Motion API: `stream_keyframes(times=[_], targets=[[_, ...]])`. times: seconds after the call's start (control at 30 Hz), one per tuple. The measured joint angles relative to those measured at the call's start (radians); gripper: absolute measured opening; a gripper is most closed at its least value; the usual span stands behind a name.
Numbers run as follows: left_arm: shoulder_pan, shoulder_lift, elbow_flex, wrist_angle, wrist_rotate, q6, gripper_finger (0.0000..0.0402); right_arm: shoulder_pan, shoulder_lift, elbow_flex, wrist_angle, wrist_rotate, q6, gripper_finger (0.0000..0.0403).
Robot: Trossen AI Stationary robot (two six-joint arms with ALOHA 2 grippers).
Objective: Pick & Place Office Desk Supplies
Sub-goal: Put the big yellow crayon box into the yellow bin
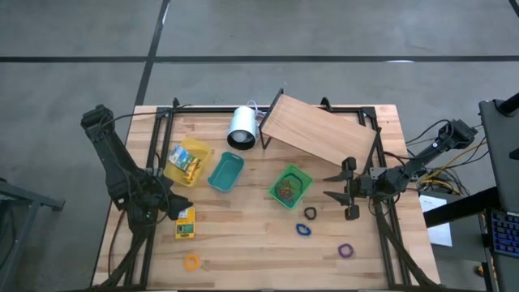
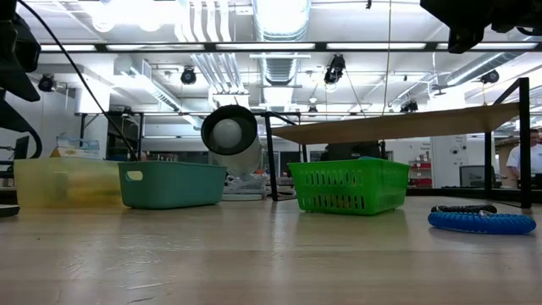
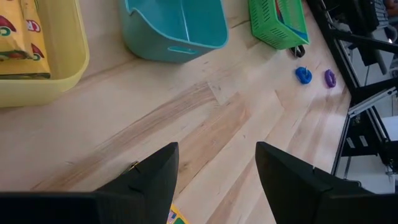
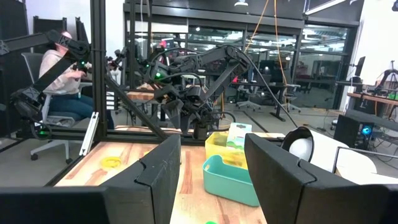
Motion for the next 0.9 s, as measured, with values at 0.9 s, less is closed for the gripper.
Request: stream_keyframes(times=[0.9], targets=[[0.001, 0.002, 0.000, 0.125, 0.150, 0.324, 0.0218, -0.012, 0.069, 0.006, 0.075, -0.024, 0.054, 0.0178]])
